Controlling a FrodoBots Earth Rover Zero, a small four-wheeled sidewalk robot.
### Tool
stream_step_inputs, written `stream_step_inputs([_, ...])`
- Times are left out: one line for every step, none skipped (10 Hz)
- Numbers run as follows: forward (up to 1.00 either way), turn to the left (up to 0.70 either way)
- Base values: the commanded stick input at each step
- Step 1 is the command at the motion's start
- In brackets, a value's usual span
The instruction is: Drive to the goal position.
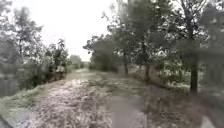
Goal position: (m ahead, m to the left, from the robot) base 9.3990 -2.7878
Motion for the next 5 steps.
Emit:
stream_step_inputs([0.70,0.27])
stream_step_inputs([0.70,0.00])
stream_step_inputs([0.70,0.00])
stream_step_inputs([0.70,0.00])
stream_step_inputs([0.70,0.00])
